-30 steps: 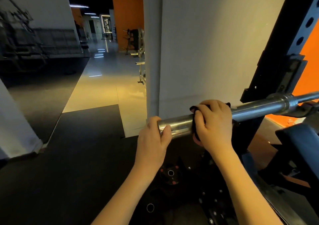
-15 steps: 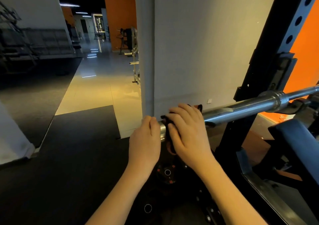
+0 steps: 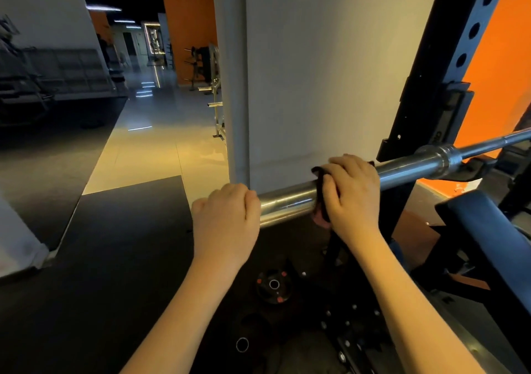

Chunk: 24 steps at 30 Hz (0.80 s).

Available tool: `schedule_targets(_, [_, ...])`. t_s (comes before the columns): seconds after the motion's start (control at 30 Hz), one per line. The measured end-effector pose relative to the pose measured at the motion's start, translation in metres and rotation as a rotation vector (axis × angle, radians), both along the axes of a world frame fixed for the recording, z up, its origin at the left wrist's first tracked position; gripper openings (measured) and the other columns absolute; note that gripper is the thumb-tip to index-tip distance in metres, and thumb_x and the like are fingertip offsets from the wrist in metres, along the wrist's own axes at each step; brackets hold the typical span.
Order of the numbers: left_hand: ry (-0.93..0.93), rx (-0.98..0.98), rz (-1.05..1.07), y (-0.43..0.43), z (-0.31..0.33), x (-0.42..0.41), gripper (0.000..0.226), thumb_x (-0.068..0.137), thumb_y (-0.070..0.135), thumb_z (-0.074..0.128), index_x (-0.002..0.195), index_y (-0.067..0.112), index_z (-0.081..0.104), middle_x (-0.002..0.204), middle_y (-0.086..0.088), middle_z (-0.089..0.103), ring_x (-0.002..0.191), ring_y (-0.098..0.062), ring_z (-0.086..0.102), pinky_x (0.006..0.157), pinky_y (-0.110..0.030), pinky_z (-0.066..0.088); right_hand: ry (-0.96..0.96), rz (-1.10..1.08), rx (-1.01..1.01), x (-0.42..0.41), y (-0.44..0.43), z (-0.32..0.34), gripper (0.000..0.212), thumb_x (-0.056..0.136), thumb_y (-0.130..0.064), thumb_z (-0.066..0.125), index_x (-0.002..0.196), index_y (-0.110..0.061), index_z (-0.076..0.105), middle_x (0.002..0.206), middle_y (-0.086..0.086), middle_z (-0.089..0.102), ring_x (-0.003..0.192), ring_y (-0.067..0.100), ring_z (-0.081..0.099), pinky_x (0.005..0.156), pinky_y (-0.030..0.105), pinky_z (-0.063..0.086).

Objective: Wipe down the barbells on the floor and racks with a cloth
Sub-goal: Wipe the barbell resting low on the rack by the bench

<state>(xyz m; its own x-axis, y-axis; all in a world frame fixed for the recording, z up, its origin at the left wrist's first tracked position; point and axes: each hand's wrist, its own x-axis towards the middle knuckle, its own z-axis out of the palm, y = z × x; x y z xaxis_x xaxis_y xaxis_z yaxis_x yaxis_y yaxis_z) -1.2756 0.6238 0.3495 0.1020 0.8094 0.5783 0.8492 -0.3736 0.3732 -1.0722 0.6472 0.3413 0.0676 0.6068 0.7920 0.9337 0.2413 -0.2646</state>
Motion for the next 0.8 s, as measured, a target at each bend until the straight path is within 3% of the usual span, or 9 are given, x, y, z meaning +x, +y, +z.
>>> schedule_targets(0.1, [0.202, -0.041, 0.039, 0.010, 0.016, 0.023, 0.056, 0.095, 0.049, 0.009, 0.093, 0.024, 0.059, 0.079, 0.008, 0.056, 0.074, -0.012, 0.053, 0.080, -0.033, 0.035, 0.064, -0.056, -0.001, -0.028, -0.005, -0.011, 0.034, 0.094, -0.026, 0.040, 0.103, -0.012, 0.070, 0.114, 0.006, 0.066, 0.121, 0.028, 0.049, 0.105, 0.050, 0.035])
schedule_targets(0.23, [0.414, -0.114, 0.091, 0.018, 0.017, 0.040, 0.058, 0.101, 0.047, 0.010, 0.099, 0.020, 0.062, 0.063, 0.004, 0.048, 0.059, -0.014, 0.053, 0.060, -0.030, 0.041, -0.163, 0.106, -0.024, 0.003, 0.000, -0.008, 0.038, 0.095, -0.026, 0.038, 0.108, -0.009, 0.069, 0.118, 0.009, 0.065, 0.121, 0.031, 0.052, 0.104, 0.044, 0.035])
schedule_targets(0.33, [0.436, -0.055, 0.119, 0.016, 0.013, 0.035, 0.059, 0.099, 0.044, 0.008, 0.097, 0.019, 0.062, 0.061, 0.005, 0.047, 0.053, -0.011, 0.050, 0.055, -0.027, 0.042, -0.004, -0.067, -0.039, 0.038, 0.014, 0.001, 0.040, 0.093, -0.025, 0.036, 0.100, -0.008, 0.072, 0.111, 0.010, 0.069, 0.116, 0.030, 0.056, 0.101, 0.041, 0.036])
schedule_targets(0.4, [0.442, -0.041, 0.139, 0.017, 0.013, 0.036, 0.060, 0.099, 0.044, 0.008, 0.090, 0.019, 0.061, 0.059, 0.006, 0.048, 0.053, -0.012, 0.051, 0.056, -0.028, 0.043, 0.084, -0.144, 0.001, 0.015, 0.012, -0.003, 0.038, 0.092, -0.024, 0.038, 0.097, -0.009, 0.072, 0.109, 0.008, 0.069, 0.117, 0.029, 0.053, 0.102, 0.042, 0.035])
schedule_targets(0.5, [0.471, -0.011, 0.144, 0.018, 0.010, 0.038, 0.060, 0.095, 0.040, 0.002, 0.099, 0.019, 0.059, 0.060, 0.007, 0.041, 0.054, -0.012, 0.046, 0.051, -0.027, 0.034, -0.005, 0.043, 0.018, -0.014, -0.006, -0.016, 0.036, 0.093, -0.024, 0.040, 0.103, -0.010, 0.070, 0.116, 0.005, 0.066, 0.122, 0.029, 0.050, 0.105, 0.047, 0.035])
schedule_targets(0.6, [0.430, -0.013, 0.150, 0.019, 0.008, 0.036, 0.055, 0.098, 0.039, 0.006, 0.098, 0.021, 0.057, 0.061, 0.007, 0.040, 0.053, -0.010, 0.043, 0.055, -0.026, 0.037, -0.141, 0.086, -0.021, 0.034, 0.008, -0.004, 0.040, 0.093, -0.026, 0.037, 0.106, -0.008, 0.070, 0.114, 0.009, 0.068, 0.118, 0.031, 0.055, 0.102, 0.042, 0.037])
schedule_targets(0.73, [0.408, 0.006, 0.156, 0.017, 0.008, 0.038, 0.045, 0.100, 0.037, 0.009, 0.086, 0.021, 0.049, 0.060, 0.007, 0.042, 0.050, -0.009, 0.040, 0.051, -0.026, 0.031, 0.100, -0.156, -0.072, 0.046, 0.018, 0.000, 0.050, 0.091, -0.026, 0.028, 0.105, -0.006, 0.071, 0.122, 0.011, 0.065, 0.127, 0.033, 0.047, 0.108, 0.047, 0.033])
schedule_targets(0.8, [0.387, 0.000, 0.157, 0.017, 0.008, 0.039, 0.047, 0.100, 0.038, 0.008, 0.080, 0.021, 0.047, 0.059, 0.006, 0.045, 0.050, -0.010, 0.044, 0.052, -0.027, 0.034, 0.106, -0.117, -0.058, 0.009, 0.002, -0.012, 0.047, 0.092, -0.025, 0.029, 0.113, -0.010, 0.069, 0.131, 0.007, 0.060, 0.134, 0.029, 0.039, 0.112, 0.049, 0.027])
